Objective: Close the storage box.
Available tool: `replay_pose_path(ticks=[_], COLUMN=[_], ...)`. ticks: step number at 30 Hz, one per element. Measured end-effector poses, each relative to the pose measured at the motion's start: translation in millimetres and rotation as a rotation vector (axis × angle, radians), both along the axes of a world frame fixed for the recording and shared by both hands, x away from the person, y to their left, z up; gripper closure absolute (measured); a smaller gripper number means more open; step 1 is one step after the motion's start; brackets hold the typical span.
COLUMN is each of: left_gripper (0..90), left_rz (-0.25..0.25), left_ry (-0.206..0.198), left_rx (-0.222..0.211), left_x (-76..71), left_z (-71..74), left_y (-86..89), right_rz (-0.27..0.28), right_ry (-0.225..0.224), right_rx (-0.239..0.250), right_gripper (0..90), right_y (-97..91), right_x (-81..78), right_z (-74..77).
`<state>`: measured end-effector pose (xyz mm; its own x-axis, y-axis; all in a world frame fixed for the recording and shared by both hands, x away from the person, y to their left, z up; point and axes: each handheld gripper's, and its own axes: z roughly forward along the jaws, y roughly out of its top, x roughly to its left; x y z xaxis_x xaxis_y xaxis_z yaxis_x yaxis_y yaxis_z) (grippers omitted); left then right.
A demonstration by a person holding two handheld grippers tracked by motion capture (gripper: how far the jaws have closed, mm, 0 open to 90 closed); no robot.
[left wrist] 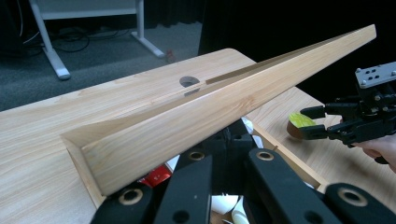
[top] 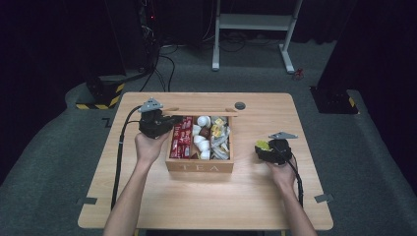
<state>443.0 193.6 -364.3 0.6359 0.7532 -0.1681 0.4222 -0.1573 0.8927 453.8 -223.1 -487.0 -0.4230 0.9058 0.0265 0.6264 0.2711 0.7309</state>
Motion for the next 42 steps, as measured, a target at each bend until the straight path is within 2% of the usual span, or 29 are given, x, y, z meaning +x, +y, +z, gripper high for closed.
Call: replay_pose_path(ticks=[8, 18, 27, 33, 42], left_gripper=[90.0, 90.0, 90.0, 90.0, 90.0], left_rz=[0.001, 0.004, 0.013, 0.012, 0.006], left_ry=[-0.001, -0.001, -0.005, -0.004, -0.003], left_rx=[0.005, 0.009, 0.010, 0.009, 0.012], left_x=[0.0, -0.2, -1.2, -0.9, -1.1], left_z=[-0.1, -0.1, -0.9, -0.8, -1.0], left_y=[-0.2, -0.6, -1.4, -1.3, -0.7], right_rz=[0.008, 0.025, 0.028, 0.008, -0.008], right_ry=[0.007, -0.024, -0.068, -0.062, -0.070], right_rx=[0.010, 0.031, 0.071, 0.116, 0.117], right_gripper=[35.0, 31.5, 33.4, 34.9, 40.8], right_y=[0.4, -0.8, -10.9, -23.9, -38.6], right_x=[1.4, -2.1, -16.1, -26.6, -41.8], right_z=[-2.7, 2.0, 9.3, 7.1, 0.7])
